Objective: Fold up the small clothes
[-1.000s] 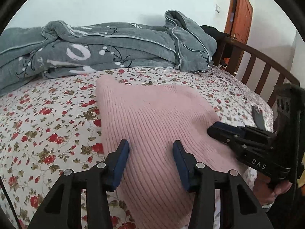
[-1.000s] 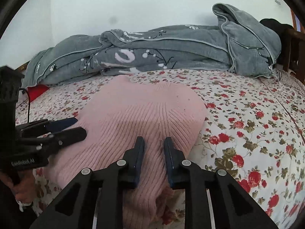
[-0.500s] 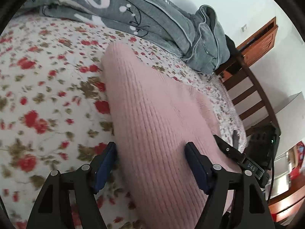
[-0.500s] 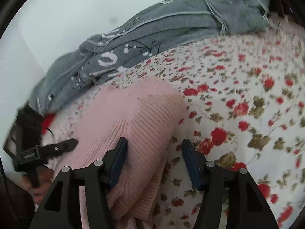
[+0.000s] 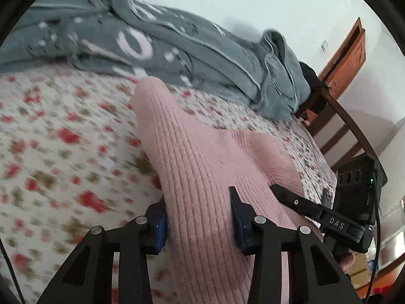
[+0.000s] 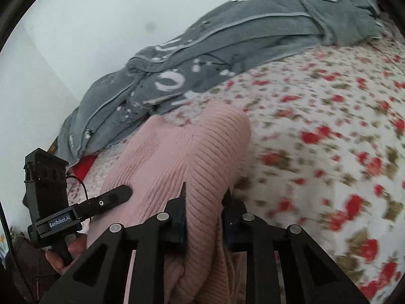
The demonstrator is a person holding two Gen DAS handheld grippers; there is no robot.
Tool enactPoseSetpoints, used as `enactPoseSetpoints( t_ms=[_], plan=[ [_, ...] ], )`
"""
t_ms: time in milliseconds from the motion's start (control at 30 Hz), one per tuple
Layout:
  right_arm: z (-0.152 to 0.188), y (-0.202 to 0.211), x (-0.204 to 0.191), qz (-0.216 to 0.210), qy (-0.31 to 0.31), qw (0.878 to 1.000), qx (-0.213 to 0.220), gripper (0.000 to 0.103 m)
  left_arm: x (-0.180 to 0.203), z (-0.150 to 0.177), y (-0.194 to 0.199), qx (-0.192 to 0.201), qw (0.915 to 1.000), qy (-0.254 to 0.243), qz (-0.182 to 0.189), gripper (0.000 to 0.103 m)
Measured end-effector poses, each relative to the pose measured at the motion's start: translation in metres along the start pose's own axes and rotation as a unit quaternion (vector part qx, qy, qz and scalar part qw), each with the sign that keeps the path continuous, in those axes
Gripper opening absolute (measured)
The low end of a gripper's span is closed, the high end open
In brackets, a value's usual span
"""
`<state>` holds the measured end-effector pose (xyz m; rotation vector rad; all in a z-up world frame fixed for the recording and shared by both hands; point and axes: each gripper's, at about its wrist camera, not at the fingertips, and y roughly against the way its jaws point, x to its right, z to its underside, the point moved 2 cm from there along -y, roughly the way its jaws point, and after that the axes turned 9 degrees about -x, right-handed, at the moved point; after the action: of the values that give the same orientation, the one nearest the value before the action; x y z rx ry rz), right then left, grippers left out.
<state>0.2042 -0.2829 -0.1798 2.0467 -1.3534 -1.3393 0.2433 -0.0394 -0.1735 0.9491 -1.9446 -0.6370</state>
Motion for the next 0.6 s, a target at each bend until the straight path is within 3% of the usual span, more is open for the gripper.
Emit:
enactPoseSetpoints(
  t_ms=[200, 300, 367, 433, 567, 600],
  plan=[
    [-0.017, -0.039, -0.045, -0.03, 0.032, 0.999, -0.002, 0.02, -0.04, -0.022, 0.03, 0.015, 0.9977, -0.002, -0.065, 0.04],
    [-0.024, -0.062, -0.059, -0.032, 0.053, 0.998, 0.003, 0.018, -0.066, -0.027, 0.029, 0.021, 0.9966, 0.012, -0.079, 0.04],
    [-0.024, -0.077, -0.058, -0.013, 0.061, 0.998, 0.002, 0.015, -0.083, -0.024, 0.018, 0.017, 0.9962, 0.028, -0.081, 0.042],
    [-0.021, -0.097, -0.052, 0.029, 0.058, 0.998, -0.027, 0.017, -0.095, -0.02, 0.0, 0.0, 0.9946, 0.043, -0.094, 0.052],
    [-0.02, -0.092, -0.048, 0.067, 0.052, 0.996, -0.017, 0.036, -0.08, -0.013, 0.005, 0.029, 0.9881, -0.004, -0.151, 0.059],
    [-0.019, -0.086, -0.051, 0.08, 0.06, 0.995, -0.01, 0.036, -0.074, -0.012, 0.01, 0.04, 0.9855, -0.012, -0.164, 0.059]
  ],
)
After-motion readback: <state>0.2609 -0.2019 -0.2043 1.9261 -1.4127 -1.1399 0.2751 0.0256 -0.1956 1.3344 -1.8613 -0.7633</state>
